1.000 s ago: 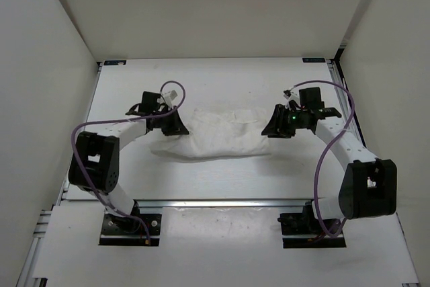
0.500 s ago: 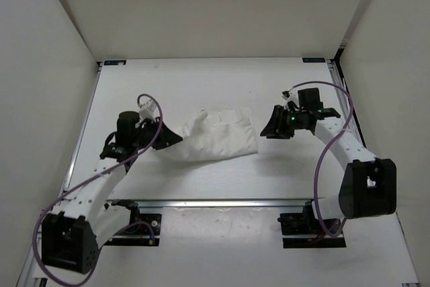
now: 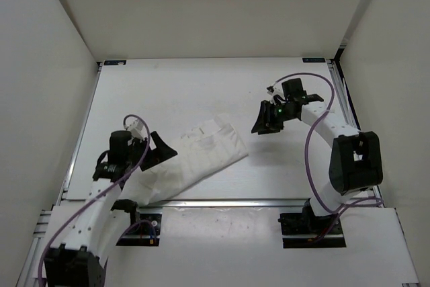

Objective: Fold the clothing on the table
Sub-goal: Fold the skirt

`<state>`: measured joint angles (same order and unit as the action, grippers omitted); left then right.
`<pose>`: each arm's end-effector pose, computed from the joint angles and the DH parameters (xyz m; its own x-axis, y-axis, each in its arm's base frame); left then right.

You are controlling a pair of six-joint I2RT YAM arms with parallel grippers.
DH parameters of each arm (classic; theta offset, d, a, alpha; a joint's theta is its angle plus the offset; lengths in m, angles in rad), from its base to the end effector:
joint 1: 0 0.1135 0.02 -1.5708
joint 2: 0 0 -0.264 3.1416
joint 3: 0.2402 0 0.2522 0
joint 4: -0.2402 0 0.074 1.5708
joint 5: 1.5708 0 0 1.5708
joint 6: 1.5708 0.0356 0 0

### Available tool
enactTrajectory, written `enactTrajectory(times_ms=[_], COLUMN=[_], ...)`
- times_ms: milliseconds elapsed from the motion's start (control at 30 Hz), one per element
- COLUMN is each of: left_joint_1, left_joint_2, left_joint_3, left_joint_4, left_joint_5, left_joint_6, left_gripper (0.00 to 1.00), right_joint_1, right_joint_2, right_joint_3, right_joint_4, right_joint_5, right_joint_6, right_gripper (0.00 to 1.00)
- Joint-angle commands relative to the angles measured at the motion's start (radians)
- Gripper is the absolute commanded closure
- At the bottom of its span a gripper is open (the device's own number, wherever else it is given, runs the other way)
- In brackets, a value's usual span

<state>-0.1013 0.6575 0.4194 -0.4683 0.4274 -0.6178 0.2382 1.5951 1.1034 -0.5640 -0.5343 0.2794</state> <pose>0.1419 -0.0293 0.2063 -0.7614 -0.4524 -0.4642 -0.0433 0.7501 -0.6600 0.3089 0.0936 0.2236 -0.9361 0.0170 -0.3513 -0.1963 0.8036 0.5618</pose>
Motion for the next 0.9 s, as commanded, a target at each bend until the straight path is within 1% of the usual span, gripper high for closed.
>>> enactTrajectory(times_ms=[0,33,67,100,133,167,200,233,267,333,400,433,467,500,533,600,633,667,867], left_joint_1=[0.02,0.035,0.028,0.019,0.014,0.014,0.026,0.041,0.057,0.055,0.061,0.063,0.067,0.074,0.08,0.097,0.101,0.139,0.155], left_joint_2=[0.189,0.226,0.29,0.341,0.359,0.401,0.424,0.435,0.444,0.445,0.458,0.464,0.476,0.493,0.501,0.505,0.499,0.489,0.54], left_joint_3=[0.117,0.158,0.186,0.234,0.283,0.301,0.336,0.366,0.375,0.398,0.395,0.38,0.36,0.355,0.334,0.291,0.256,0.227,0.206], left_joint_4=[0.028,0.026,0.025,0.007,-0.019,-0.033,-0.059,-0.084,-0.099,-0.139,-0.161,-0.153,-0.142,-0.133,-0.116,-0.066,-0.025,0.018,0.091], left_joint_5=[0.087,0.127,0.12,0.107,0.067,0.045,0.031,0.002,-0.013,-0.137,-0.208,-0.217,-0.22,-0.216,-0.191,-0.168,-0.132,-0.103,-0.087], left_joint_6=[0.13,0.168,0.194,0.238,0.286,0.309,0.358,0.384,0.41,0.449,0.493,0.503,0.501,0.503,0.492,0.48,0.472,0.452,0.431], left_gripper=[0.02,0.04,0.06,0.11,0.18,0.21,0.28,0.28,0.28,0.27,0.3,0.31,0.39,0.43,0.45,0.44,0.43,0.43,0.43], right_joint_1=[0.013,0.018,0.021,0.027,0.041,0.041,0.052,0.068,0.067,0.07,0.059,0.065,0.065,0.067,0.069,0.061,0.058,0.052,0.015], right_joint_2=[0.02,0.035,0.032,0.045,0.057,0.065,0.086,0.104,0.126,0.152,0.175,0.177,0.189,0.189,0.192,0.193,0.193,0.181,0.137], right_joint_3=[0.104,0.108,0.119,0.137,0.148,0.167,0.196,0.211,0.225,0.246,0.251,0.257,0.259,0.262,0.263,0.262,0.263,0.263,0.219], right_joint_4=[-0.025,-0.022,-0.03,-0.045,-0.042,-0.063,-0.089,-0.106,-0.12,-0.126,-0.119,-0.111,-0.117,-0.116,-0.116,-0.12,-0.122,-0.122,-0.117], right_joint_5=[0.011,0.011,0.019,0.026,0.033,0.058,0.088,0.105,0.141,0.154,0.12,0.116,0.122,0.128,0.123,0.112,0.106,0.108,0.091], right_joint_6=[-0.043,-0.054,-0.062,-0.081,-0.103,-0.139,-0.179,-0.199,-0.215,-0.223,-0.224,-0.224,-0.223,-0.218,-0.224,-0.218,-0.221,-0.22,-0.204], right_gripper=[0.56,0.56,0.56,0.56,0.56,0.56,0.56,0.56,0.56,0.56,0.56,0.56,0.56,0.56,0.56,0.57,0.56,0.56,0.56])
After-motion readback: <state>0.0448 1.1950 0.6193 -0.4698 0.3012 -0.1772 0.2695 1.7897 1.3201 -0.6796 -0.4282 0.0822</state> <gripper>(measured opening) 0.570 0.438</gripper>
